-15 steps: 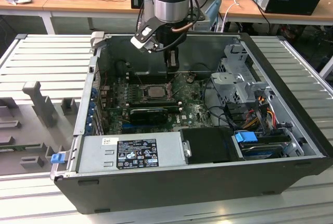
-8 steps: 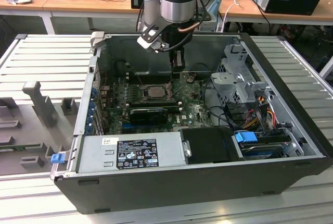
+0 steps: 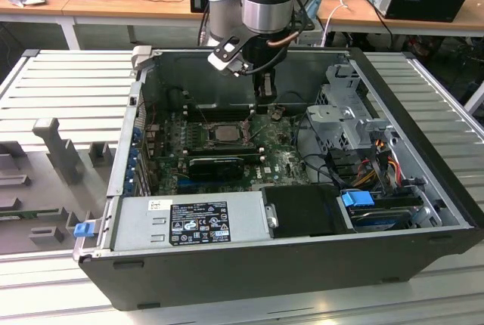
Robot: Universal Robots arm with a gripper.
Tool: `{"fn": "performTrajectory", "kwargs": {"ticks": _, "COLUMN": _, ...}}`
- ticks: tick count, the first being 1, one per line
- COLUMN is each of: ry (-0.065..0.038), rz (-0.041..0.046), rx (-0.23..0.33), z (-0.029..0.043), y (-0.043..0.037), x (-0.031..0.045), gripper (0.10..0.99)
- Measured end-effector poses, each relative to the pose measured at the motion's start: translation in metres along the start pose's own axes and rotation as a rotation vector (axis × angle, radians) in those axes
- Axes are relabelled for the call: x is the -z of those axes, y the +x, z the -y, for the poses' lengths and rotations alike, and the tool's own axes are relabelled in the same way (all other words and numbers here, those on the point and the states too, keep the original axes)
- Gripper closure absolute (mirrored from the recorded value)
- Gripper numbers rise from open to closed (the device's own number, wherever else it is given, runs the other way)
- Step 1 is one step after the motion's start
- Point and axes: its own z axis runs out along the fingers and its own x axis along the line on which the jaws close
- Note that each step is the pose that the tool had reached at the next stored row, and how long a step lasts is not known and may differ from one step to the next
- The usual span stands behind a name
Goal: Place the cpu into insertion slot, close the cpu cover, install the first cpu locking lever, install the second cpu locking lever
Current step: 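Close the cpu cover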
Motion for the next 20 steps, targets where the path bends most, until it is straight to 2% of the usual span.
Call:
{"fn": "performTrajectory", "kwargs": {"ticks": 3, "ry": 0.0, "rz": -0.0002, "rx": 0.0, "z": -0.0025, "y": 0.0014, "x": -0.0001, "gripper": 0.98}}
{"fn": "performTrajectory", "kwargs": {"ticks": 6, "ry": 0.0, "rz": -0.0002, "rx": 0.0, "z": -0.0099, "y": 0.0041, "x": -0.0007, "gripper": 0.98}}
{"fn": "performTrajectory", "kwargs": {"ticks": 10, "ry": 0.0, "rz": -0.0001, "rx": 0.0, "z": -0.0248, "y": 0.0062, "x": -0.0018, "gripper": 0.98}}
{"fn": "performTrajectory", "kwargs": {"ticks": 14, "ry": 0.0, "rz": -0.0003, "rx": 0.0, "z": -0.0327, "y": 0.0065, "x": -0.0025, "gripper": 0.98}}
{"fn": "performTrajectory", "kwargs": {"ticks": 20, "ry": 0.0, "rz": -0.0002, "rx": 0.0, "z": -0.0343, "y": 0.0066, "x": -0.005, "gripper": 0.98}}
